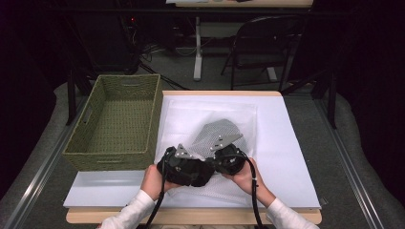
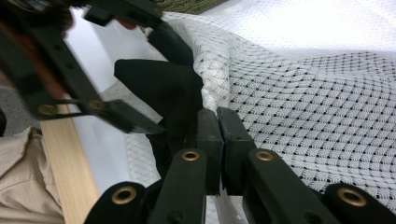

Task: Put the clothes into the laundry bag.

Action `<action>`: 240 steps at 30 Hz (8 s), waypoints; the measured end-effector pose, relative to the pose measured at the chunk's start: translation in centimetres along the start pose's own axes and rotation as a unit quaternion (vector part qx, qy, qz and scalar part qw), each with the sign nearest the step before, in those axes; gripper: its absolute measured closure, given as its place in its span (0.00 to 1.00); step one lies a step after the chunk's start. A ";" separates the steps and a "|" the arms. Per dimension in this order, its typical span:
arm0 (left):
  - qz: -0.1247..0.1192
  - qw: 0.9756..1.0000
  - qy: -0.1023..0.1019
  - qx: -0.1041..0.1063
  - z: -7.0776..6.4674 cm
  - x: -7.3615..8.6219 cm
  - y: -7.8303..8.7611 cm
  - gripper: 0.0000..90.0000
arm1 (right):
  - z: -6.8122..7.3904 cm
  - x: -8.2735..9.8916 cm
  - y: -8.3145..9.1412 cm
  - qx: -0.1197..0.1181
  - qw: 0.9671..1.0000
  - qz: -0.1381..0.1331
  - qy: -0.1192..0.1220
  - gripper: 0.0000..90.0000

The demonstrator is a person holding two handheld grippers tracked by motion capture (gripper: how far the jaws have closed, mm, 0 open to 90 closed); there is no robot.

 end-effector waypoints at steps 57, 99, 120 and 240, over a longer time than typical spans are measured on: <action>-0.046 0.995 0.069 0.051 -0.7 0.2 -5.6 0.73 | -0.6 0.6 0.5 -0.007 1.000 -0.013 -0.021 0.99; -0.029 0.998 0.060 -0.002 3.1 2.2 2.1 0.42 | -0.7 0.7 0.9 0.002 1.000 -0.009 -0.016 0.99; 0.075 0.996 0.017 -0.046 4.6 5.3 0.3 0.90 | -0.6 1.6 0.4 -0.008 1.000 0.013 -0.020 0.99; 0.052 0.995 0.077 -0.023 7.1 7.0 3.8 0.33 | 0.8 4.9 -1.3 -0.048 0.990 0.132 0.031 0.24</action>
Point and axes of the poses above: each handheld gripper's, and its own axes: y roughly backward along the jaws, x roughly out of its underside, z roughly to its left, the point moved 5 cm from there along -y, roughly forward along the jaws, and after that the axes turned 13 degrees about y, right-handed, at the moved point
